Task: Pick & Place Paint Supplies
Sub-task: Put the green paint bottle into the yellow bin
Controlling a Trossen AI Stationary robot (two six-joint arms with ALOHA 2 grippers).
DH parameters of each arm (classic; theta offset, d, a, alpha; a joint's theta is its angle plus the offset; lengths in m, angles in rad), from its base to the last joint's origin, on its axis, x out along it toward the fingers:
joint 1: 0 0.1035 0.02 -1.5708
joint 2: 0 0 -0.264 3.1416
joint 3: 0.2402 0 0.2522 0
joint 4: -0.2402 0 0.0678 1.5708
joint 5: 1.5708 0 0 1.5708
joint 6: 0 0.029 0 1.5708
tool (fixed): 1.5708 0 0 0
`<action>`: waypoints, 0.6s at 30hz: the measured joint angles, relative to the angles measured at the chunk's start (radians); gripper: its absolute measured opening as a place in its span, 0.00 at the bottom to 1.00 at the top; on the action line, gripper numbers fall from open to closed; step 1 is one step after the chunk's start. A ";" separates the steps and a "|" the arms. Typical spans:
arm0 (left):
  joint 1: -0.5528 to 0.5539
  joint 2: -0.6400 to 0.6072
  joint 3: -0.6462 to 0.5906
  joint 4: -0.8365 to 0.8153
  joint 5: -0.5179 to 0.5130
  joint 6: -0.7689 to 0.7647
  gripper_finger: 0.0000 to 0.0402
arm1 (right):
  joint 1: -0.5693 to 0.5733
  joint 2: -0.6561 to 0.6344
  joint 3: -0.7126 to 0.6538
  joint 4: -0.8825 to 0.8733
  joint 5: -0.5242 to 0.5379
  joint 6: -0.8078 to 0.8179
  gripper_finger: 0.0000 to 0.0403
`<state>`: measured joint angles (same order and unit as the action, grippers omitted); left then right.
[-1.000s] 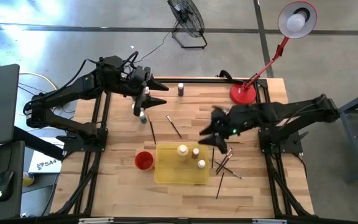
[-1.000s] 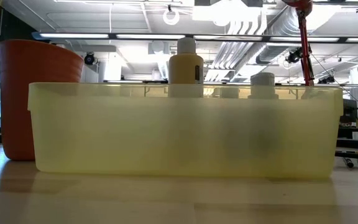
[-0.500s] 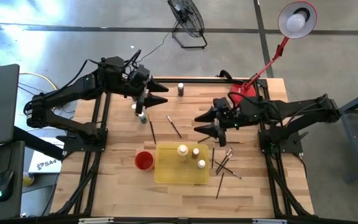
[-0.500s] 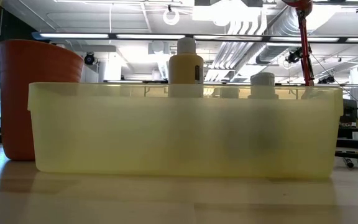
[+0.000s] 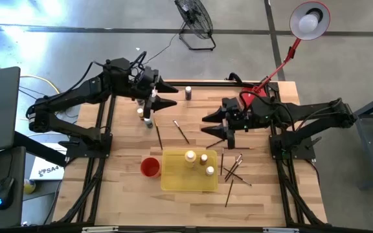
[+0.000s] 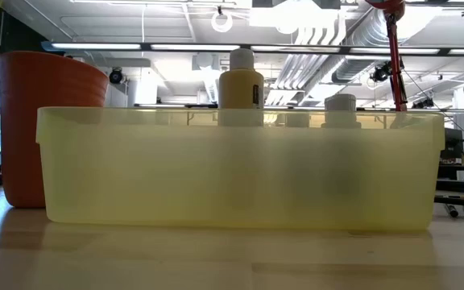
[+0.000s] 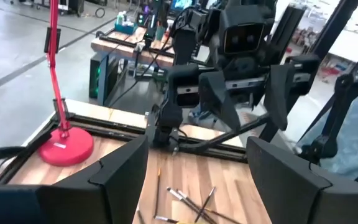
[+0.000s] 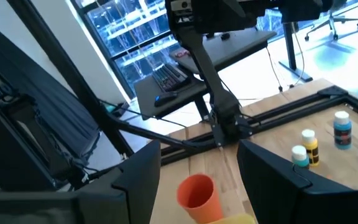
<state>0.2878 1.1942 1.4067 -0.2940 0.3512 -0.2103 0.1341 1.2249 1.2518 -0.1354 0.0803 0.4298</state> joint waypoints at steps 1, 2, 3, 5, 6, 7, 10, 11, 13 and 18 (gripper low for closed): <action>0.000 0.000 0.000 0.005 0.001 -0.003 0.66 | -0.002 0.000 0.000 -0.002 0.000 -0.010 0.50; 0.000 0.000 0.000 0.015 0.002 -0.004 0.66 | -0.005 0.000 0.000 -0.002 0.000 -0.013 0.50; 0.000 -0.002 0.000 0.023 0.003 -0.003 0.66 | -0.009 0.000 0.000 -0.005 0.000 -0.012 0.50; 0.000 -0.026 -0.001 0.009 0.005 -0.001 0.66 | -0.011 0.000 0.000 -0.009 0.001 -0.003 0.50; 0.000 -0.039 -0.001 0.000 0.004 0.011 0.66 | -0.011 0.000 0.000 -0.009 0.000 0.006 0.50; 0.000 -0.055 0.000 -0.002 0.004 0.032 0.66 | -0.011 0.000 0.000 -0.010 0.000 0.012 0.50; 0.000 -0.114 -0.001 -0.035 -0.004 0.094 0.66 | -0.010 -0.013 0.000 -0.017 -0.010 0.026 0.50; 0.000 -0.133 0.000 -0.039 -0.014 0.115 0.66 | -0.010 -0.016 0.000 -0.020 -0.010 0.051 0.50; 0.000 -0.185 0.000 -0.101 -0.045 0.157 0.65 | -0.010 -0.035 0.000 -0.048 -0.010 0.083 0.50; 0.000 -0.274 0.001 -0.342 -0.146 0.180 0.60 | 0.006 -0.052 0.001 -0.307 -0.001 0.120 0.50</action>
<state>0.2878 0.9202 1.4078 -0.6361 0.2047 -0.0299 0.1399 1.1725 1.2525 -0.4428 0.0788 0.5502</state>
